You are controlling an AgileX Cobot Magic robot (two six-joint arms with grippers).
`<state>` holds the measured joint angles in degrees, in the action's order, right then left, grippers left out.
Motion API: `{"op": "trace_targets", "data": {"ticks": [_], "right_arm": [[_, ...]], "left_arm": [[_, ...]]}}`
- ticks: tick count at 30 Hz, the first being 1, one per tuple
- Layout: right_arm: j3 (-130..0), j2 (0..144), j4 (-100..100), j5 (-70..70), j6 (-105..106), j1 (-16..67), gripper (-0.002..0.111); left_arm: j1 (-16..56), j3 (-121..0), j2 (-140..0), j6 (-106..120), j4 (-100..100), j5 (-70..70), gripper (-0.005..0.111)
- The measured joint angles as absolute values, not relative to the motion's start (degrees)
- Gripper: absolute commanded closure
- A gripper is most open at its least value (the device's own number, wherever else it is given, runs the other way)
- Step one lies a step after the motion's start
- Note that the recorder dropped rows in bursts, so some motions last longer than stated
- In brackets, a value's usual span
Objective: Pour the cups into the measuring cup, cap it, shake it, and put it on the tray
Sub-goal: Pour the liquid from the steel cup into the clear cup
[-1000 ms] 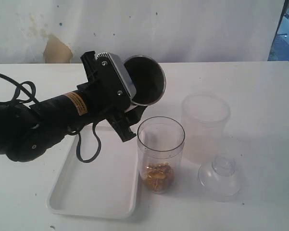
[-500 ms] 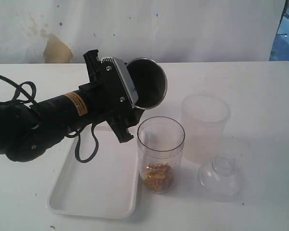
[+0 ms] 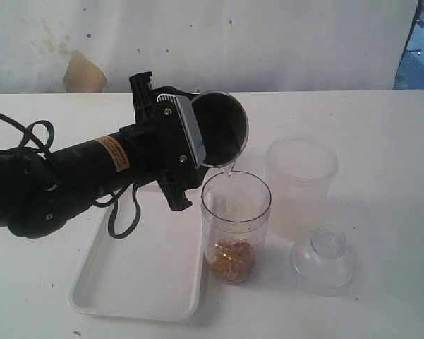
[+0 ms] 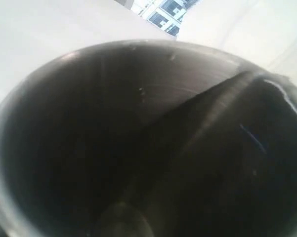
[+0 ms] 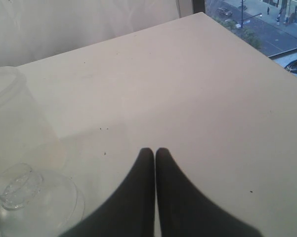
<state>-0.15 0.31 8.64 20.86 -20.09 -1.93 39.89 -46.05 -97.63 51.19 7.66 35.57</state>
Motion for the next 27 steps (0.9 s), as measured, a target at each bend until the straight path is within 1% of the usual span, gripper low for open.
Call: {"op": "trace_targets", "data": {"ticks": [27], "right_arm": [[-0.15, 0.31, 8.64, 20.86, -20.09, -1.93, 0.108]], "left_arm": [[39.89, -46.05, -97.63, 59.05, 7.80, 37.72, 0.107]]}}
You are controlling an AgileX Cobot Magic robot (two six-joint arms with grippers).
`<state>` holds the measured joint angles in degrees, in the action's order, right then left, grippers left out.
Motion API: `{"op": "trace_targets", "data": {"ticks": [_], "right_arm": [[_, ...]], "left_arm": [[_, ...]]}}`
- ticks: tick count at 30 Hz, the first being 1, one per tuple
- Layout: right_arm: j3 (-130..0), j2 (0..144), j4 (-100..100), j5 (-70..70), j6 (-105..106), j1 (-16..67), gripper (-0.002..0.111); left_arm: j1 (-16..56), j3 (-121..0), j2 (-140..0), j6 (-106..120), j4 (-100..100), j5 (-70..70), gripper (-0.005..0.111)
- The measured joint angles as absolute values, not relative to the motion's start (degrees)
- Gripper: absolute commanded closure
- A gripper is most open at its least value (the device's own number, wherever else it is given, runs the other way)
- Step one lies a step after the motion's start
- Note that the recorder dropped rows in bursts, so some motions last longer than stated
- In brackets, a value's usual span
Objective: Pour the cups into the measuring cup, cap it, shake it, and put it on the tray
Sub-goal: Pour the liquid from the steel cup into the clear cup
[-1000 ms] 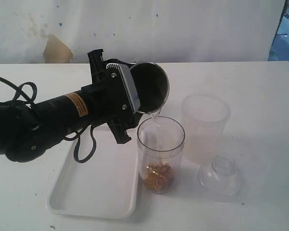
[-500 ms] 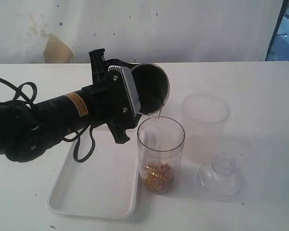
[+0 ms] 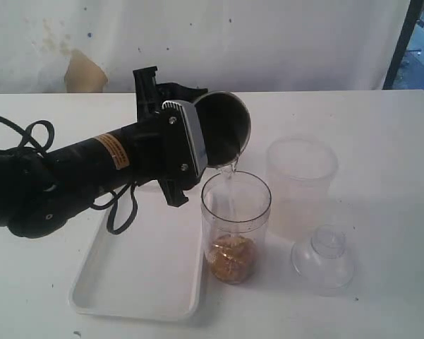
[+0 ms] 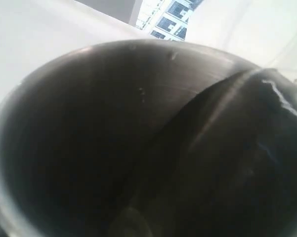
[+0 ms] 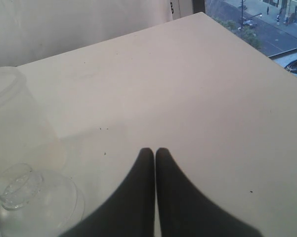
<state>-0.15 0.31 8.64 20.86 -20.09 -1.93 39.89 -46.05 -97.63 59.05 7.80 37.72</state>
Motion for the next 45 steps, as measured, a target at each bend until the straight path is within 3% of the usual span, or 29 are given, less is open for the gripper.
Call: {"op": "trace_targets", "data": {"ticks": [17, 45], "right_arm": [[-0.15, 0.31, 8.64, 20.86, -20.09, -1.93, 0.108], [-0.15, 0.31, 8.64, 20.86, -20.09, -1.93, 0.108]], "left_arm": [[39.89, -46.05, -97.63, 67.71, 7.80, 39.23, 0.107], [39.89, -46.13, -97.63, 63.88, 4.19, 39.56, 0.107]]}}
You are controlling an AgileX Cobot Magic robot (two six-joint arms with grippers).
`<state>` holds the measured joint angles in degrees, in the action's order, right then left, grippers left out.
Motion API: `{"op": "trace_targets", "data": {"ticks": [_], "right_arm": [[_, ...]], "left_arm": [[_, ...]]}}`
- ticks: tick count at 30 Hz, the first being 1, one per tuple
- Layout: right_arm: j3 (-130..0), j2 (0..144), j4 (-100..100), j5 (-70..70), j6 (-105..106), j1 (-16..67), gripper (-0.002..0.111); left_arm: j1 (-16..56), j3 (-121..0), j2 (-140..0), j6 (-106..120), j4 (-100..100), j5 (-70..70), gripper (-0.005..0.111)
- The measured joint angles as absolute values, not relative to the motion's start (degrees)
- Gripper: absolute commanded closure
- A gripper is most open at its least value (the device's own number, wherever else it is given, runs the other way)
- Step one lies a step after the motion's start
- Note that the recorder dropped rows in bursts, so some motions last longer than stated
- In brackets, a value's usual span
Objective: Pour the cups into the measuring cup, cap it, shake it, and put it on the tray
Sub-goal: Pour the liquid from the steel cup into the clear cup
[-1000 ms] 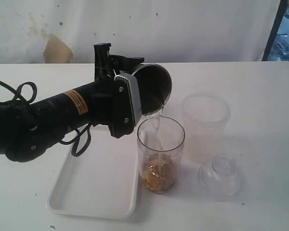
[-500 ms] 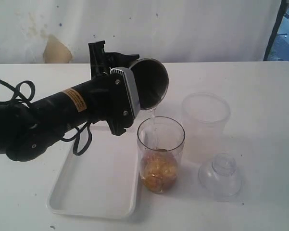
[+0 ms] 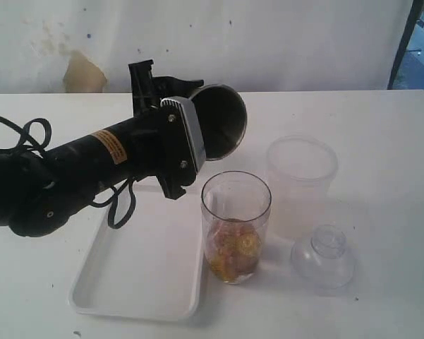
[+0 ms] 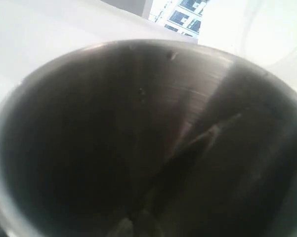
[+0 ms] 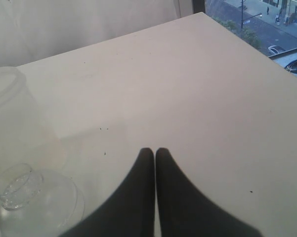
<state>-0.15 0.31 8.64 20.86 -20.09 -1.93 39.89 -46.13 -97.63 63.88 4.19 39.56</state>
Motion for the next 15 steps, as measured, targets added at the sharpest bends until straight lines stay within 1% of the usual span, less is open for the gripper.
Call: {"op": "trace_targets", "data": {"ticks": [8, 15], "right_arm": [[-0.15, 0.31, 8.64, 20.86, -20.09, -1.93, 0.108], [-0.15, 0.31, 8.64, 20.86, -20.09, -1.93, 0.108]], "left_arm": [[39.89, -46.13, -97.63, 70.79, 4.19, 39.56, 0.107], [39.89, -46.13, -97.63, 72.51, 4.19, 39.56, 0.107]]}}
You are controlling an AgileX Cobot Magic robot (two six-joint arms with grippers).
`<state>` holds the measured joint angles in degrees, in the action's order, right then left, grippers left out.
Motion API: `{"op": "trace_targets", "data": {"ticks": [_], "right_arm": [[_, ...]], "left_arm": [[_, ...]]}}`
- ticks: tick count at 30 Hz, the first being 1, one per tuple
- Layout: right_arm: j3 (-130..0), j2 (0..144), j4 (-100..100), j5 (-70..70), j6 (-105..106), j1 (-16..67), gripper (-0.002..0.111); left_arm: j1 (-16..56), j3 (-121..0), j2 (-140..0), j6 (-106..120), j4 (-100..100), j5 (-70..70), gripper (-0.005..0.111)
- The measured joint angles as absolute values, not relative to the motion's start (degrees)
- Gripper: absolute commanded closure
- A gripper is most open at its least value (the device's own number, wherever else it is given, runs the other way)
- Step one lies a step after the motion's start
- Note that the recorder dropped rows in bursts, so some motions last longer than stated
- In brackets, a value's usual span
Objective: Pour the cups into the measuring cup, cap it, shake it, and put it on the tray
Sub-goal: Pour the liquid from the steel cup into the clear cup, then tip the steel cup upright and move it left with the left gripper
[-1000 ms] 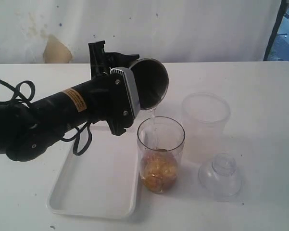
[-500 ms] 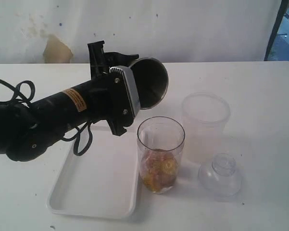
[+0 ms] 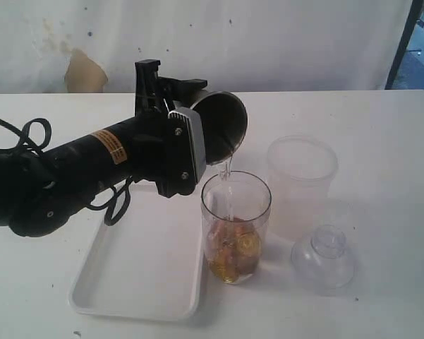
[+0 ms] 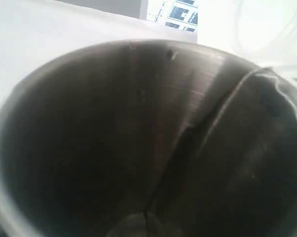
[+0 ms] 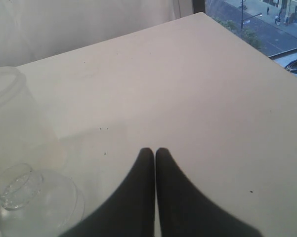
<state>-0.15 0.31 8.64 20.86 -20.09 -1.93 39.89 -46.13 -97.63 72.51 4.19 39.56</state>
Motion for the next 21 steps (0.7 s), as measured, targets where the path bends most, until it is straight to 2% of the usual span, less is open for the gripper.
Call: {"op": "trace_targets", "data": {"ticks": [12, 21], "right_arm": [[-0.15, 0.31, 8.64, 20.86, -20.09, -1.93, 0.108], [-0.15, 0.31, 8.64, 20.86, -20.09, -1.93, 0.108]], "left_arm": [[39.89, -46.17, -97.63, 72.98, 4.19, 39.91, 0.107], [39.89, -46.17, -97.63, 45.98, 4.19, 36.58, 0.107]]}}
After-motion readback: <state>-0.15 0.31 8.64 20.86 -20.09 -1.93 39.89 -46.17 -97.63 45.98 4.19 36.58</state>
